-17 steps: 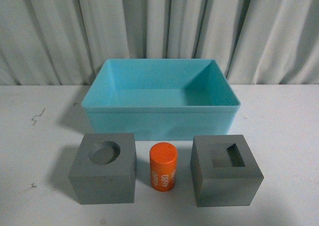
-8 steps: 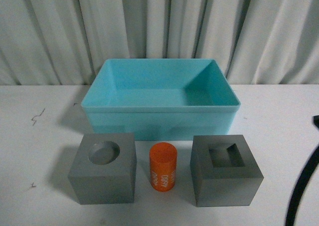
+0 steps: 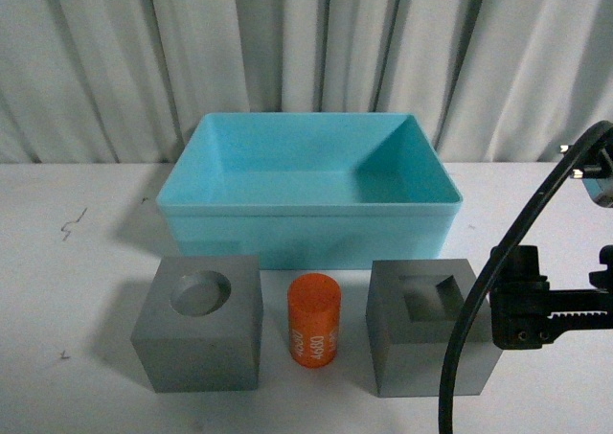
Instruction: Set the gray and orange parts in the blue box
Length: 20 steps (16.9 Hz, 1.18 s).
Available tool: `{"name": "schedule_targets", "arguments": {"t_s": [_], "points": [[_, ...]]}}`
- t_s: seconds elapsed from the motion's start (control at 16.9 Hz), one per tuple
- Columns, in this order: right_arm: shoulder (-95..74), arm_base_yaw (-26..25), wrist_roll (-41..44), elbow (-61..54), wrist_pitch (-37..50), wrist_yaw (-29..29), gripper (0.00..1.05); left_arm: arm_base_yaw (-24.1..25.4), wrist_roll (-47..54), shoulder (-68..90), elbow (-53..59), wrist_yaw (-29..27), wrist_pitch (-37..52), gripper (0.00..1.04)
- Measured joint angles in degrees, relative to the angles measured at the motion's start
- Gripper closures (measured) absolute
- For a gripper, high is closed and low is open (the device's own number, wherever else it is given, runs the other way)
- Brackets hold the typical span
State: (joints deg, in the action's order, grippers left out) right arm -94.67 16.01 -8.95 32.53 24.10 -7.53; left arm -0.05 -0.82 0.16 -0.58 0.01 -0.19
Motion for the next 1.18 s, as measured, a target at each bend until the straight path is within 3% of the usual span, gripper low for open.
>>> {"name": "schedule_targets", "arguments": {"t_s": [0.36, 1.01, 1.18], "points": [[-5.01, 3.74, -0.70, 4.11, -0.07, -0.48, 0.06, 0.00, 0.02, 0.00, 0.00, 0.00, 0.00, 0.07], [-10.64, 5.05, -2.43, 5.68, 0.81, -2.21, 0.06, 0.00, 0.00, 0.00, 0.00, -0.02, 0.00, 0.07], [-10.84, 4.92, -3.52, 4.94, 1.60, -2.56, 0.34, 0.00, 0.02, 0.00, 0.00, 0.00, 0.00, 0.07]]}}
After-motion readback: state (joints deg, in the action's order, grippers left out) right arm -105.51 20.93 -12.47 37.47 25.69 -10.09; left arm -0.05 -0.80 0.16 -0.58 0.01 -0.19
